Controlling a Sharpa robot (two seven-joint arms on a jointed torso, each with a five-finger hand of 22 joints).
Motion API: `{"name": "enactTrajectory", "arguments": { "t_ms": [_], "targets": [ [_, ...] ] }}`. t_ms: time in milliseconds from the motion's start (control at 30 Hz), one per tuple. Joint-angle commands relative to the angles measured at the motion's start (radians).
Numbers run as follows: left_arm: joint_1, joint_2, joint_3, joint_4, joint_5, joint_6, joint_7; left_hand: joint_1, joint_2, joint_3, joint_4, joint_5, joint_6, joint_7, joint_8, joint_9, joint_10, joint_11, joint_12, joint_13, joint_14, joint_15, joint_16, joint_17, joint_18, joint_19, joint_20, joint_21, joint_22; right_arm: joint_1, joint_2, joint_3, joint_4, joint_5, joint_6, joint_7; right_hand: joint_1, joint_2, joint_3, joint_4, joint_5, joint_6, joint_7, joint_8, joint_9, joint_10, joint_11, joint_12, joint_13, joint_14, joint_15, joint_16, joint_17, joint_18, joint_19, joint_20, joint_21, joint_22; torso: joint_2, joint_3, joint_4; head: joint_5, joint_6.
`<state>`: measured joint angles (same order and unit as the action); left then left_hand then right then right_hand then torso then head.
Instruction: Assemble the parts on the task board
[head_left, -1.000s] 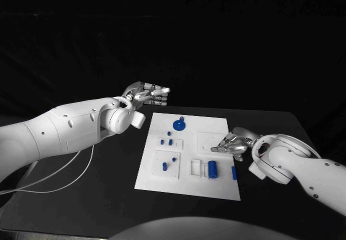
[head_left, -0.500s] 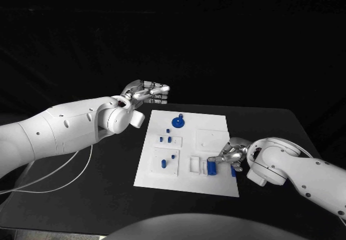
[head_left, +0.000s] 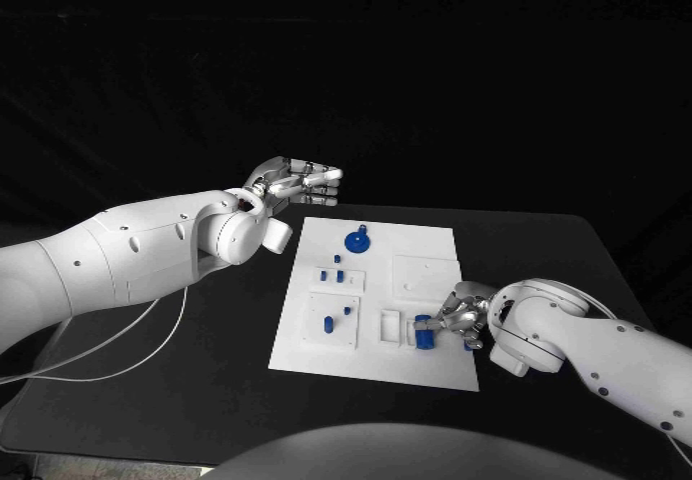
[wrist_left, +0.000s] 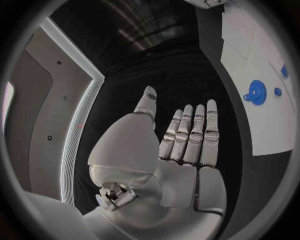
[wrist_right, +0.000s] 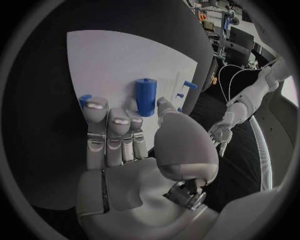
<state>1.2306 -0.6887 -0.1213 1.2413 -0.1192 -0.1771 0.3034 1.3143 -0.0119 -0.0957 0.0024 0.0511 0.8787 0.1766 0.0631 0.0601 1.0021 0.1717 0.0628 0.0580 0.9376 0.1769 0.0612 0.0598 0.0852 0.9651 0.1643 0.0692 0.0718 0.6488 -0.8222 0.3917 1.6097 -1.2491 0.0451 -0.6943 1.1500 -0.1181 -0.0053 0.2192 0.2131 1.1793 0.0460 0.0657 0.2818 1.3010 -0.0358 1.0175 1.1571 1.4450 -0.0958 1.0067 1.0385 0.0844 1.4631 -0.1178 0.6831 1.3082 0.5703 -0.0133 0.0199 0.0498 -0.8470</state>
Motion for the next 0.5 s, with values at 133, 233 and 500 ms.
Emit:
{"name": "enactTrajectory", "arguments": {
  "t_ms": [133, 233, 500],
  "targets": [
    [0.000, 0.004, 0.001, 0.003, 0.006, 0.014, 0.004, -0.007, -0.006, 0.001, 0.007, -0.004, -0.009, -0.003, -0.003, -0.002, -0.005, 0.003, 0.000, 0.001, -0.011, 0.002, -0.002, 0.000, -0.002, -0.005, 0.000, 0.002, -0.001, -0.002, 0.017, -0.014, -0.017, -0.017, 0.022, -0.028, 0.004, 0.012, -0.012, -0.017, 0.008, -0.008, 0.003, -0.002, 0.000, 0.001, 0.000, -0.008, -0.003, 0.004, 0.000, -0.001, 0.001, -0.007, 0.052, 0.000, -0.003, 0.005, 0.000, -0.0011, 0.0004, 0.000, -0.004],
    [0.000, 0.005, 0.001, 0.003, 0.006, 0.016, 0.002, -0.008, -0.007, 0.002, 0.010, -0.004, -0.013, -0.002, -0.003, -0.002, -0.006, 0.003, 0.000, 0.001, -0.017, 0.003, -0.002, -0.001, -0.001, -0.005, 0.001, 0.002, -0.001, -0.002, 0.024, -0.020, -0.026, -0.022, 0.022, -0.028, 0.002, 0.018, -0.013, -0.035, 0.008, -0.009, 0.003, -0.002, -0.001, -0.001, 0.001, -0.010, -0.003, 0.004, 0.000, -0.002, 0.002, -0.007, 0.053, 0.000, -0.006, 0.008, 0.000, -0.0015, 0.0004, 0.001, -0.005],
    [-0.001, 0.006, 0.001, 0.001, 0.006, 0.018, -0.005, -0.009, -0.008, 0.004, 0.013, -0.004, -0.018, -0.002, -0.003, -0.002, -0.007, 0.004, 0.000, 0.001, -0.018, 0.004, -0.002, -0.001, -0.001, -0.005, 0.001, 0.002, -0.001, -0.002, 0.033, -0.028, -0.035, -0.058, 0.036, -0.028, 0.025, 0.034, 0.012, -0.123, 0.027, -0.008, 0.006, -0.002, -0.010, -0.005, 0.002, -0.014, -0.006, 0.004, 0.000, -0.007, 0.002, -0.007, 0.053, 0.000, -0.011, 0.014, 0.000, -0.0021, 0.0003, 0.002, -0.010]
  ]
}}
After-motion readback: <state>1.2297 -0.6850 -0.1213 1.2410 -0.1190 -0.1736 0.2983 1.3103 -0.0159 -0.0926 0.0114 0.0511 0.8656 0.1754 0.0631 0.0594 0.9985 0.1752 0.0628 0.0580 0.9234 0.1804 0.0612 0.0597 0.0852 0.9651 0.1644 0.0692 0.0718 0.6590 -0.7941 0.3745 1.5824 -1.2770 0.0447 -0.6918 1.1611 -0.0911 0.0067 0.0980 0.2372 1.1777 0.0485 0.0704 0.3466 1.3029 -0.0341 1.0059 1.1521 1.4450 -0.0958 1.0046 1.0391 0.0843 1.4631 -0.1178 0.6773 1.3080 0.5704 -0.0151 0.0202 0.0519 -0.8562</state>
